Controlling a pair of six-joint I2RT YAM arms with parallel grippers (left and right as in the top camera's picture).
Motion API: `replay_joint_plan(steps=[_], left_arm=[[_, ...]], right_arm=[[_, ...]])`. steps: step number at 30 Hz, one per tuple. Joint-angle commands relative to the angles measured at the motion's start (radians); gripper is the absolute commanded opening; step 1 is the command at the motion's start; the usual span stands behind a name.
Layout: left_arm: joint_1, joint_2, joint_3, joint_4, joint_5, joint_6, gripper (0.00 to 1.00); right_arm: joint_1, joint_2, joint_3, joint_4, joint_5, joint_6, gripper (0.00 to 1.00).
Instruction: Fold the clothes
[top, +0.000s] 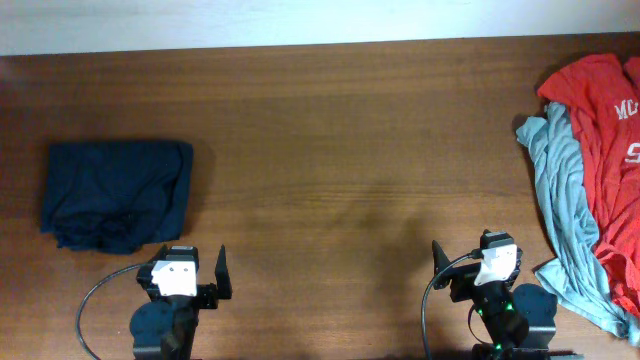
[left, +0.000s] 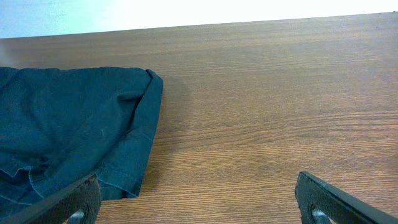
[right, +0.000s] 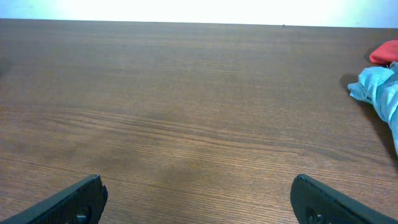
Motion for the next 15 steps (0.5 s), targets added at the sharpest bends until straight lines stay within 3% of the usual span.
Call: replay_joint_plan(steps=[1,15], left_arm=[[-0.006,0.002,-0.003,-0.001,0.008,0.001,0.99],[-0.006,0.002,-0.003,0.047,0.071,0.0,0.99]], right_arm=[[-0.008,-0.007,-0.007,0.001,-0.005,0.008,0.99],[-0.008,-0.007,-0.007,0.02,-0.016,0.008,0.99]])
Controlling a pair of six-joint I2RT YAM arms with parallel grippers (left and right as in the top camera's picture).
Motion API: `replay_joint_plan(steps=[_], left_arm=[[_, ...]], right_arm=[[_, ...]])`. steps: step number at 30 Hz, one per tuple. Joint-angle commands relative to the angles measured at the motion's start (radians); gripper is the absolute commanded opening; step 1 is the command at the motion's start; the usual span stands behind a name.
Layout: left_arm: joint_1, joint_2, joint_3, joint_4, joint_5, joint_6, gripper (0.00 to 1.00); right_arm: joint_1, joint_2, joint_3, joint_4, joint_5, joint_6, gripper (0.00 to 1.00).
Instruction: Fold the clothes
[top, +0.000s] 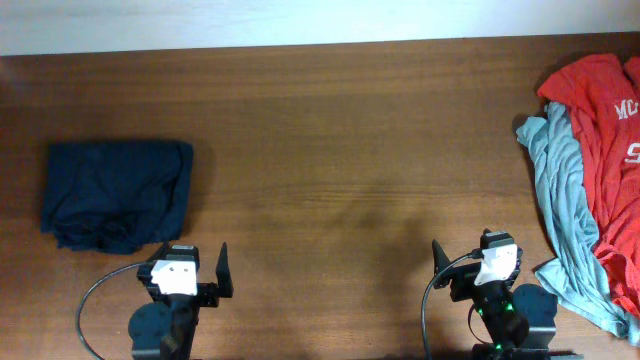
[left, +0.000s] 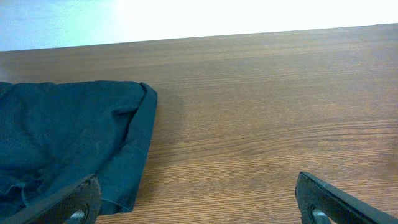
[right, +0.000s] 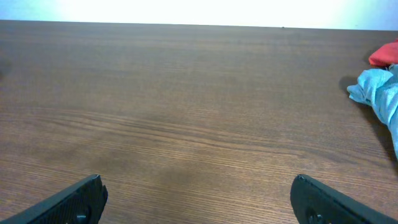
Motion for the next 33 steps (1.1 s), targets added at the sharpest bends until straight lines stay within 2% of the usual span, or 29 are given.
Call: replay_joint_plan(steps=[1,5,7,11,15,19,24,28,31,33], left_arm=[[-0.006,0.002,-0.003,0.006,0.087,0.0,0.99],[-0.006,0.002,-0.003,0.061,0.189,0.0,0.99],[-0.006,0.002,0.001,0.119,0.219,-0.005,0.99],[-0.006,0.035,0.068,0.154,0.207,-0.019,1.0],[-0.006,0.173,0.22,0.129,0.184,-0.018,0.99],[-0.006,0.41,0.423,0.032,0.152,-0.017,0.99],[-0.006,0.76,0.731,-0.178,0.153,-0.013,0.99],[-0.006,0.994,0.967,-0.366,0.153,0.006,0.99],[-0.006,1.132,1.098,-0.467,0.155,0.005,0.99],[-0.006,1.193,1.135,-0.478,0.163,0.005,0.99]], right_arm=[[-0.008,-0.007,-0.006,0.011,-0.034,0.008,0.99],[-0.008,-0.008,-0.005,0.05,-0.177,0.01,0.99],[-0.008,-0.007,-0.001,0.079,-0.199,0.073,0.99],[-0.008,-0.007,0.047,0.126,-0.2,0.272,0.99],[-0.008,0.024,0.158,0.094,-0.183,0.281,0.99],[-0.008,0.145,0.306,0.015,-0.154,0.278,0.98],[-0.008,0.424,0.575,-0.198,-0.07,0.266,0.99],[-0.008,0.657,0.818,-0.314,-0.073,0.124,0.99],[-0.008,0.805,0.983,-0.412,-0.159,0.119,0.99],[-0.008,0.884,1.056,-0.504,-0.18,0.114,0.99]])
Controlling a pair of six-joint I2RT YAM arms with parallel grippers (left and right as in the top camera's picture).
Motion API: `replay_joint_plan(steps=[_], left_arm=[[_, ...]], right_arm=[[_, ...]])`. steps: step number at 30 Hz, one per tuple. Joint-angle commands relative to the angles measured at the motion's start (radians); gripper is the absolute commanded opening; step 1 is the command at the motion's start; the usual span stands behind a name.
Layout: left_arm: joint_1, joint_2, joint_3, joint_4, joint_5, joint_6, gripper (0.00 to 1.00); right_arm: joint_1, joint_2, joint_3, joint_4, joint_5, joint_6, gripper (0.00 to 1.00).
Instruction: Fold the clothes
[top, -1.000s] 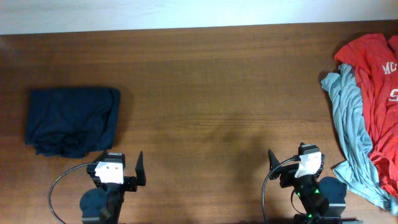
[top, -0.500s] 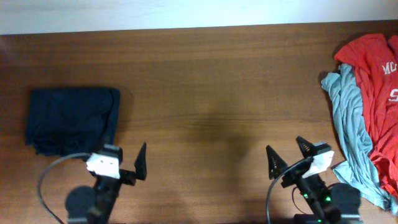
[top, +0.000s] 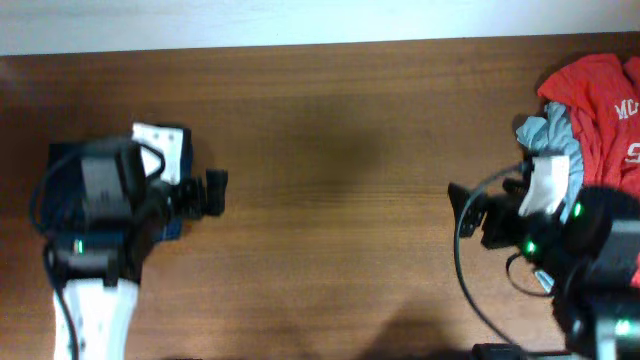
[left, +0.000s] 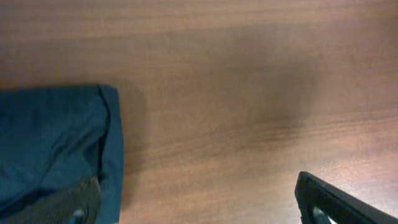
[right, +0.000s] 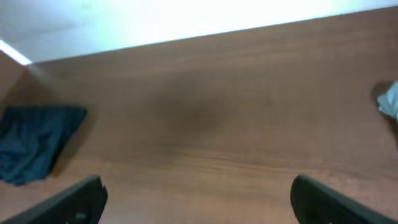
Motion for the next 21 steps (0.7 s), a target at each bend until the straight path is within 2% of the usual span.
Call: replay_joint_plan(steps=[1,3,5,8,11,15,18,21], left_arm=[[-0.006,0.104,0.081,-0.018,0.014,0.011,0.99],[-0.006,0.135,0.082,-0.018,0.041,0.011,0.99],[-0.006,0.164,0.082,-0.017,0.071,0.011,1.0],[-0.006,0.197,0.082,-0.019,0.092,0.011,0.99],[-0.006,0.22,0.082,-0.019,0.1,0.011,0.99],[-0.006,0.242,0.081,-0.019,0.149,0.011,0.99],[-0.006,0.246,0.081,-0.019,0.149,0.011,0.99],[-0.006,0.246,0.081,-0.019,0.149,0.011,0.99]], right_arm=[[-0.008,0.119,0.122,-0.108,-0.039,-0.052,0.99],[-0.012,0.174,0.156,-0.163,0.06,-0.012,0.99],[-0.047,0.231,0.182,-0.23,0.243,0.143,0.99],[-0.146,0.3,0.195,-0.281,0.361,0.239,0.99],[-0.307,0.372,0.195,-0.301,0.368,0.302,0.99],[-0.592,0.507,0.195,-0.304,0.386,0.374,0.99],[-0.733,0.595,0.194,-0.306,0.386,0.397,0.99],[-0.809,0.676,0.194,-0.307,0.384,0.411,0.99]])
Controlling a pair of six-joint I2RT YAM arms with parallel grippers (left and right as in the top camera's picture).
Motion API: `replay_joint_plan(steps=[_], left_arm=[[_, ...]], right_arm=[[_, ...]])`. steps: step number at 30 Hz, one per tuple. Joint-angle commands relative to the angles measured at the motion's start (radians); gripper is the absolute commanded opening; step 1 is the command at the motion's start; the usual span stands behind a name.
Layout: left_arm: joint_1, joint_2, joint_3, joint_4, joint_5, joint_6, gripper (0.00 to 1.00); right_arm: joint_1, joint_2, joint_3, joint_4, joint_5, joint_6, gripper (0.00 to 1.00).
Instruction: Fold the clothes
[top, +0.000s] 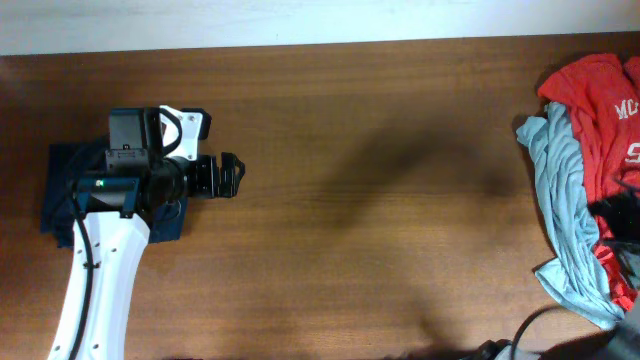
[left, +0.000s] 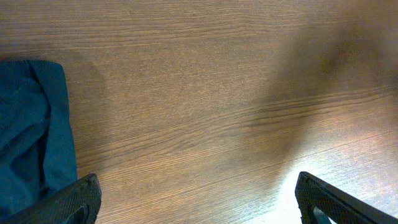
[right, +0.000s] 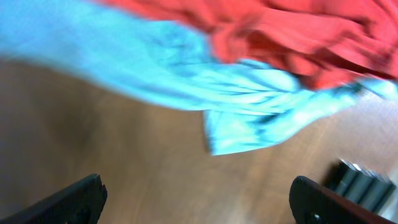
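A folded dark blue garment (top: 70, 190) lies at the table's left, partly under my left arm; its edge shows in the left wrist view (left: 31, 130). My left gripper (top: 228, 177) (left: 199, 200) hangs open over bare wood just right of it. A red shirt (top: 600, 110) (right: 298, 37) and a light blue garment (top: 560, 190) (right: 249, 106) lie heaped at the right edge. My right gripper (right: 199, 200) is open above that heap, the view blurred. Only dark bits of the right arm show overhead at the right edge.
The wooden table (top: 380, 220) runs between the two lots of clothes. A white wall strip borders the far edge (top: 320, 20). A dark ribbed part (right: 364, 177) shows at the lower right of the right wrist view.
My right arm has gone from facing the table's middle to the far right, its camera now over the light blue and red garments. The left gripper has shifted slightly right of the blue garment.
Both arms sat parked at the front edge with grippers open, for two moments. Then both stood out over the table, the left by the folded blue garment, the right near the pile. Now the right looks down on the pile, both still open and holding nothing.
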Motion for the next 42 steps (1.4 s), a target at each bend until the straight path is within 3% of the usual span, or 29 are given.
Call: replay_joint_plan(steps=[1,9,15,23,42], left_arm=[[-0.004,0.005,0.018,-0.002,0.028,0.011,0.99],[-0.004,0.005,0.018,-0.009,0.032,0.011,0.99],[-0.004,0.005,0.018,-0.02,0.071,0.011,0.99],[-0.004,0.005,0.018,-0.019,0.071,0.012,0.99],[-0.004,0.005,0.018,-0.019,0.064,0.012,0.99]], right_arm=[[-0.089,0.099,0.014,-0.003,0.031,0.057,0.99],[-0.116,0.293,0.014,0.08,0.113,0.071,0.94],[-0.12,0.306,0.016,0.188,0.161,0.076,0.93],[-0.122,0.309,0.006,0.26,0.162,0.141,0.82],[-0.122,0.393,-0.009,0.31,0.244,0.146,0.82]])
